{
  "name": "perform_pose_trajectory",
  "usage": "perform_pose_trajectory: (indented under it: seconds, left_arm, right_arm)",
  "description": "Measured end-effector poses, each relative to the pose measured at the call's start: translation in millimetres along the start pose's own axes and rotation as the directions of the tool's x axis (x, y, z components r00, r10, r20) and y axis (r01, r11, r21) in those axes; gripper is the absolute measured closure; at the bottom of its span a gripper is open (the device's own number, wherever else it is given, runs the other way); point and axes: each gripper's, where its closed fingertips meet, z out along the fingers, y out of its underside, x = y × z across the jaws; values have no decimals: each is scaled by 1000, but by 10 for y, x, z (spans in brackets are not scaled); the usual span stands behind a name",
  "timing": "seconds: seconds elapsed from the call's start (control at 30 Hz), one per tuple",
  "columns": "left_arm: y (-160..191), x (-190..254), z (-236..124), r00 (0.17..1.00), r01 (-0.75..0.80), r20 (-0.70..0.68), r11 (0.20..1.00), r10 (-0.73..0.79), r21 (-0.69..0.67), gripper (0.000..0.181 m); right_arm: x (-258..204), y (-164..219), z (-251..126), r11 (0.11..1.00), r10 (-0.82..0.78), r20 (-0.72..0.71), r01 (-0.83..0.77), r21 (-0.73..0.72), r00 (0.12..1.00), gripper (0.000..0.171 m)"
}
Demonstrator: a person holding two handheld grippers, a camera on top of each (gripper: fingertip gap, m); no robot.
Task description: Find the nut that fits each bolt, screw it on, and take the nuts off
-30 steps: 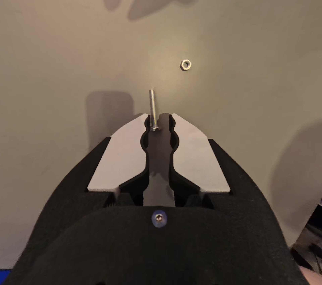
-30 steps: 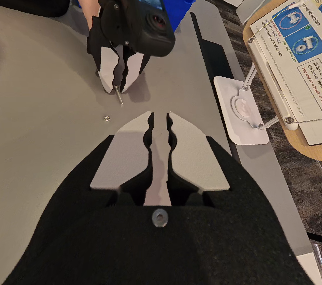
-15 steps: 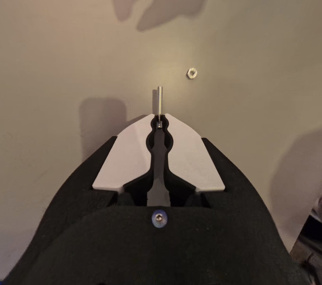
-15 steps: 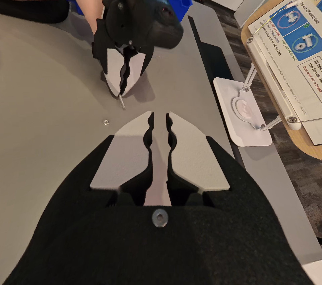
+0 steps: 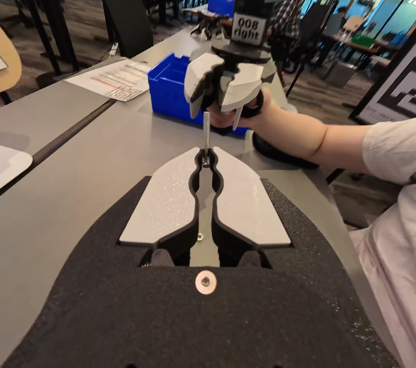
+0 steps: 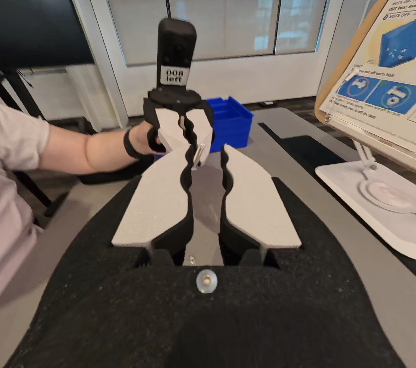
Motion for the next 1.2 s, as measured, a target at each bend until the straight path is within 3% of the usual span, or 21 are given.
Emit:
perform_pose_trajectory:
  seconds: [0.17, 0.4, 0.5, 0.63, 0.73, 0.87, 1.2]
  left_arm:
    - [-43, 49, 16, 1000, -14, 7, 1000, 14, 27, 177]
    - [-58, 99, 31, 999, -38, 7, 999, 37, 32, 177]
    - [-58, 92, 30, 998, -52, 20, 998, 51, 30, 177]
    - [-48, 104, 38, 997, -71, 14, 997, 71, 30, 175]
    - [-21, 88, 61, 996, -83, 27, 996, 83, 28, 143]
    - [190, 100, 156, 989, -147, 20, 985, 150, -86, 137]
    - [273, 234, 305, 962, -269, 28, 959, 272, -93, 150]
  right_arm:
    - [-118, -81, 41, 993, 95, 81, -99, 56, 992, 148]
    - [-157, 55, 110, 997, 74, 85, -72, -21, 994, 151]
    - [-167, 61, 111, 999, 32, 79, -31, -12, 996, 165]
    - [-193, 66, 119, 1000, 19, 87, -18, -16, 996, 166]
    - [-208, 81, 114, 999, -2, 91, 5, -38, 996, 166]
    - [-246, 29, 85, 999, -28, 96, 32, -44, 995, 166]
    - [-430, 92, 139, 986, -118, 153, 134, -97, 981, 166]
